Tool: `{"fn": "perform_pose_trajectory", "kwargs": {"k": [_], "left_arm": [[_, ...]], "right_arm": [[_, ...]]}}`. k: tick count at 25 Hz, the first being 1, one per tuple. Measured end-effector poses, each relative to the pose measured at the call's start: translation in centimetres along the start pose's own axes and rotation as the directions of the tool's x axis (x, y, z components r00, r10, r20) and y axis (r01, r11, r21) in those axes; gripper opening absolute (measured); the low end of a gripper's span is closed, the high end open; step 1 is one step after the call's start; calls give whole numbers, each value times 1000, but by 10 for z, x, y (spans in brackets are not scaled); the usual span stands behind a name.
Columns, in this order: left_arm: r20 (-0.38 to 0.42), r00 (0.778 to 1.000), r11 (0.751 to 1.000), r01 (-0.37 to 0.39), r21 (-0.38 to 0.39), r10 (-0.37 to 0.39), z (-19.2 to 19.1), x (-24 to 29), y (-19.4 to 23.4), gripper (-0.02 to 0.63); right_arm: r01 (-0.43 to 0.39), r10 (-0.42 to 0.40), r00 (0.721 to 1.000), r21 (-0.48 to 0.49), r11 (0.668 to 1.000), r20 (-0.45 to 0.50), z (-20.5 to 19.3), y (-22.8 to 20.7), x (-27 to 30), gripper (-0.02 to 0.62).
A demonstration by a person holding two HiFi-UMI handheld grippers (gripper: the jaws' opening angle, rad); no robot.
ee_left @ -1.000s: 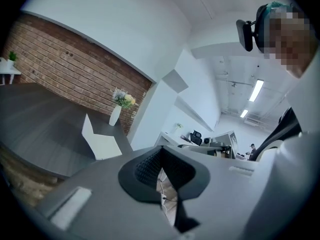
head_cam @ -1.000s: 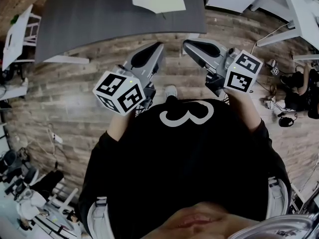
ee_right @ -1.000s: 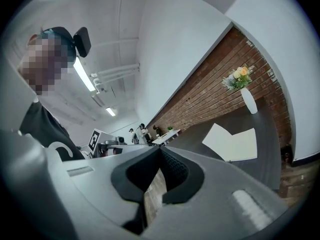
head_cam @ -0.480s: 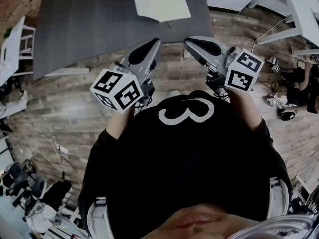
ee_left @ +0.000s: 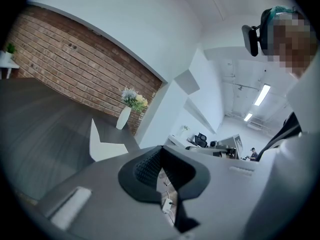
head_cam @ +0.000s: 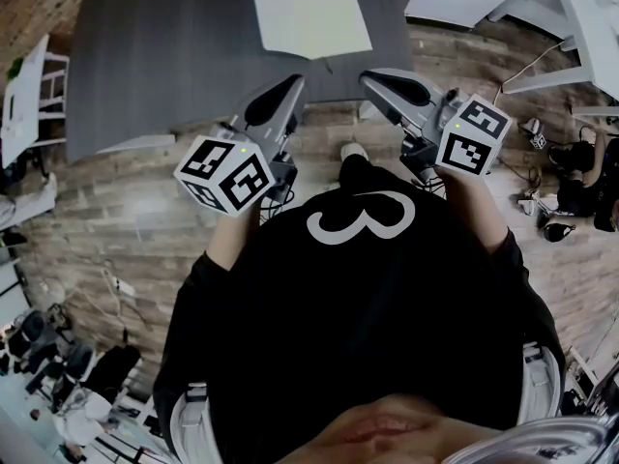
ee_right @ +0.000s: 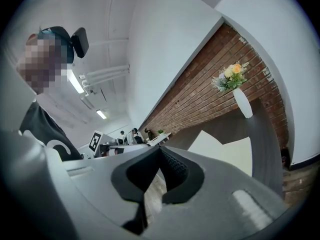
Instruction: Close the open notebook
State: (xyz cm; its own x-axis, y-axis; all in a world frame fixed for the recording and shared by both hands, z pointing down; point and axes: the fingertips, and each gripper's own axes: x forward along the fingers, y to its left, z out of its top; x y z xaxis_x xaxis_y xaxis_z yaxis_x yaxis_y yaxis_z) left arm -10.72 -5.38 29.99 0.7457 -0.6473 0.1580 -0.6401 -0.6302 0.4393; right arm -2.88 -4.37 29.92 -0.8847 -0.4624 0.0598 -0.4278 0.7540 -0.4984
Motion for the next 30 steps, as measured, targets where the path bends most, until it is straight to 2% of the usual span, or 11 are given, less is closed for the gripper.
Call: {"fn": "perform_pose_trajectory", "kwargs": {"k": [7, 15, 25, 28, 30], "left_arm": [[5, 998, 998, -55, -26, 55, 17, 38, 26, 17], [43, 992, 993, -114, -16, 115, 41, 70, 50, 17], [114, 977, 983, -184, 21, 181, 74, 68, 93, 18], [109, 973, 979, -205, 21, 202, 77, 67, 105, 18], [96, 970, 974, -227, 14, 225, 83, 70, 129, 18]], "right_arm": [[-20, 21, 999, 15, 1000, -30, 27, -50, 10, 2], [-61, 61, 997, -5, 998, -47, 55, -94, 23, 2], [-52, 51, 998, -29, 998, -46, 70, -123, 41, 2], [-40, 40, 998, -11, 999, -52, 67, -129, 44, 2], [-26, 26, 998, 0, 1000, -59, 70, -142, 58, 2]]}}
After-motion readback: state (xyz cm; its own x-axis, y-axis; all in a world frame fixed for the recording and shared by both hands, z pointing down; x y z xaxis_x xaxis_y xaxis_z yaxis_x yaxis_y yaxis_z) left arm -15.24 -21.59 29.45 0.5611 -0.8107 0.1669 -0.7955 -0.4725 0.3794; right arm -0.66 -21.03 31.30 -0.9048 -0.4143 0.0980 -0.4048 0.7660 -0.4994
